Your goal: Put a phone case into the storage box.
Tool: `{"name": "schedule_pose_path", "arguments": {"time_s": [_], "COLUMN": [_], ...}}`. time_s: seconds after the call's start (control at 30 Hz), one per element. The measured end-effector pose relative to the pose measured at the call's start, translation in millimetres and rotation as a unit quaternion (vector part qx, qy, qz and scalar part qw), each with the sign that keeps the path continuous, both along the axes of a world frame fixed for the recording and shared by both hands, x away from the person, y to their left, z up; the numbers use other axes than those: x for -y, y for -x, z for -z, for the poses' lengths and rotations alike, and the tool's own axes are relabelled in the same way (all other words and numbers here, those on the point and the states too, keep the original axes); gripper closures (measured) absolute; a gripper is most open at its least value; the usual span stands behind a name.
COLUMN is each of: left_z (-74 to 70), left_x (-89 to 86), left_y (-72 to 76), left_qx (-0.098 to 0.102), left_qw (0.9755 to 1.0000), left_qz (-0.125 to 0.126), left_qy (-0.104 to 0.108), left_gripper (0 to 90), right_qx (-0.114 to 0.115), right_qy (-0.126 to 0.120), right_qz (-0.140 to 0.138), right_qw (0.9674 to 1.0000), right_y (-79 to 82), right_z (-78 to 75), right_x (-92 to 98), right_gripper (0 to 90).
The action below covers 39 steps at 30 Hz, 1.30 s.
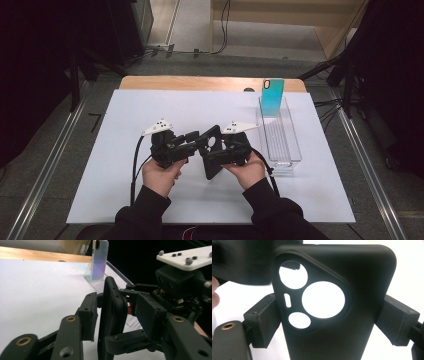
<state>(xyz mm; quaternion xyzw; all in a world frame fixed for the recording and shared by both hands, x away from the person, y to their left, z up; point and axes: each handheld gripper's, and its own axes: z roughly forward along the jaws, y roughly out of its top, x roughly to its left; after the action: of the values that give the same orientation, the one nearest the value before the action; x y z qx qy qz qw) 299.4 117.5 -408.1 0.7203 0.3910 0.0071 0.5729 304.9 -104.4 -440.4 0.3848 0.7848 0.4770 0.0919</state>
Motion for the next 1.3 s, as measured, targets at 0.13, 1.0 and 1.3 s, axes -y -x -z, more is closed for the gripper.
{"name": "schedule_pose_path", "arguments": {"time_s": [0.13,1.0,1.3], "left_z": [-2.5,12.3,24.5], "left_x": [-2.7,-32.7,-44.6], "left_y": [-1.6,-11.7,-5.9], "left_qx": [-0.007,-0.040,-0.031], "left_qw": [0.9999,0.9977,0.9951], "left_qz": [0.004,0.034,0.054], "left_qy": [0.007,-0.043,-0.077], "left_gripper": [45.0,32.0,32.1], "right_qx": [-0.004,0.002,0.003], "right_qy": [0.000,-0.006,-0.009], "right_qz": [0.002,0.018,0.018], "right_qw": [1.0000,0.9998,0.9998], "right_y": [-1.4,-4.4,-3.6], "right_z": [1.2,-9.3,-13.8], "right_x": [2.2,23.4,28.3], "right_gripper": [11.9,12.2,12.2]}}
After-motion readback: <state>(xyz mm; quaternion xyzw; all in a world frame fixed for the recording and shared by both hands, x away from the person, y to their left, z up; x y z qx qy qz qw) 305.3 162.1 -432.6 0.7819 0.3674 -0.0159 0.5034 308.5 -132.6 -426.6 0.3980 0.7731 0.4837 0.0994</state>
